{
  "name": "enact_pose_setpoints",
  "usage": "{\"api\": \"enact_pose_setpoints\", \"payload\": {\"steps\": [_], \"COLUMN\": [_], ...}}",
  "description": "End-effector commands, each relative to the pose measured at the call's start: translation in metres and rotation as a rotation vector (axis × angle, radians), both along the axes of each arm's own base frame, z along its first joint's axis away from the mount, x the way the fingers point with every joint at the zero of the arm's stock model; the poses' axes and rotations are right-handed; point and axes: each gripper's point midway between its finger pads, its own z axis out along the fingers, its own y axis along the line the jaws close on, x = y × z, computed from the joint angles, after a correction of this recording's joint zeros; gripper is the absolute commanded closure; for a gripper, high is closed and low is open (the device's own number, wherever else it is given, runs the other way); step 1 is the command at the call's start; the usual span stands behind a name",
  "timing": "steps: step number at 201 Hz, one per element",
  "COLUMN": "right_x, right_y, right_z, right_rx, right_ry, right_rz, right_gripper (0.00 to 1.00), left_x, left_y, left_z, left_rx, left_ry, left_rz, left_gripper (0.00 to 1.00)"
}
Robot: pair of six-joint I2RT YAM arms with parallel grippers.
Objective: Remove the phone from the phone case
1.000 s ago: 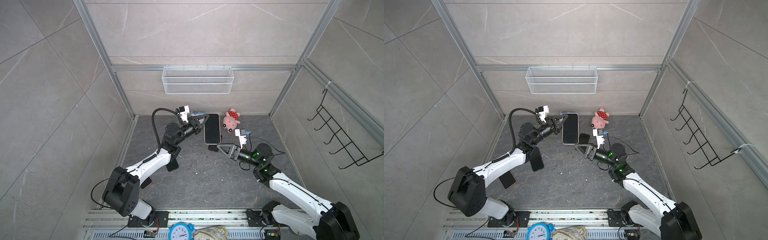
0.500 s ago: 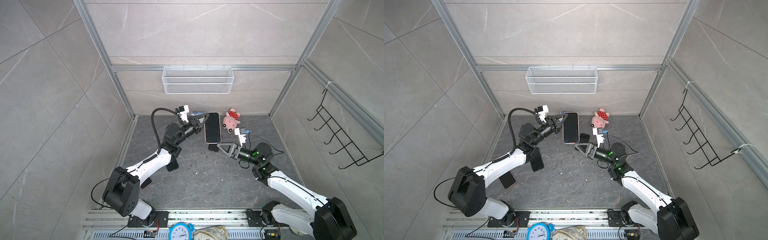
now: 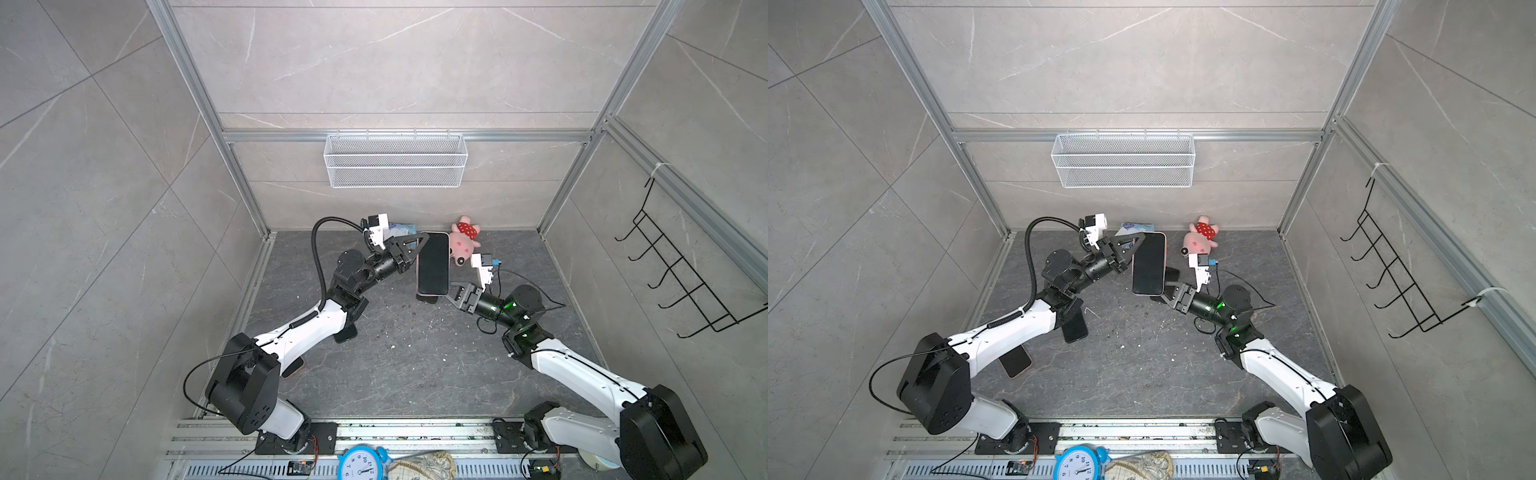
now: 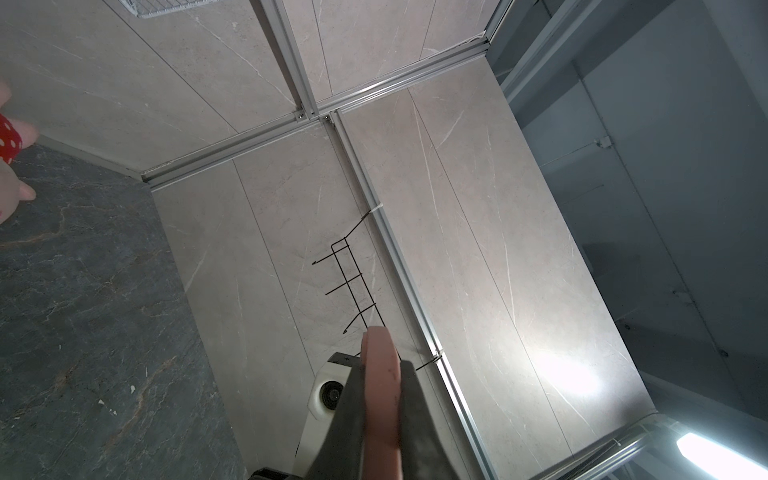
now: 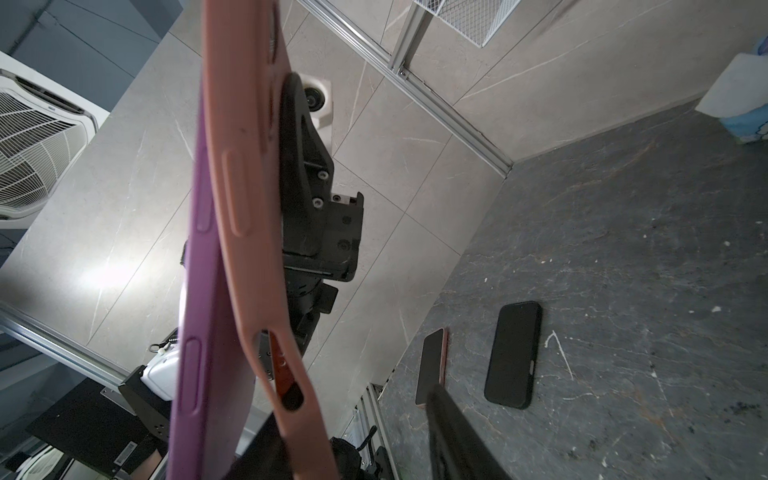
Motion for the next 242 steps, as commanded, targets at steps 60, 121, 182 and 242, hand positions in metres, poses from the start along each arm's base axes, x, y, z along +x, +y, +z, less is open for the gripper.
{"api": "enact_pose_setpoints", "payload": {"steps": [60,121,182,242], "right_x": [-0.012,-0.020,-0.023,-0.031], "right_y": [-0.010,-0.016,-0.020,-0.020], "right_z": [0.007,-0.025,-0.082,-0.142], "right_rx": [0.089,0.020,-0.145,-0.265], "right_ry": [0.056,0.169,0.311,0.452], "right_rz": [0.011,-0.016,-0.051,-0.061], "right_gripper": [0.98,1.00,1.00,1.00], "left_x": [-0.009,-0.004,-0.017,-0.044], "left_y": [0.004,-0.005,0.011,0.045], "left_z": [-0.033,-0.118,-0.174,-0.187], "left_rx": [-0.005,0.110,0.303,0.668], "left_ry": [0.052,0.177,0.217,0.077], "left_rz": [0.011,0.058,0.110,0.189], "left_gripper": [1.00,0.58,0.21,0.17]}}
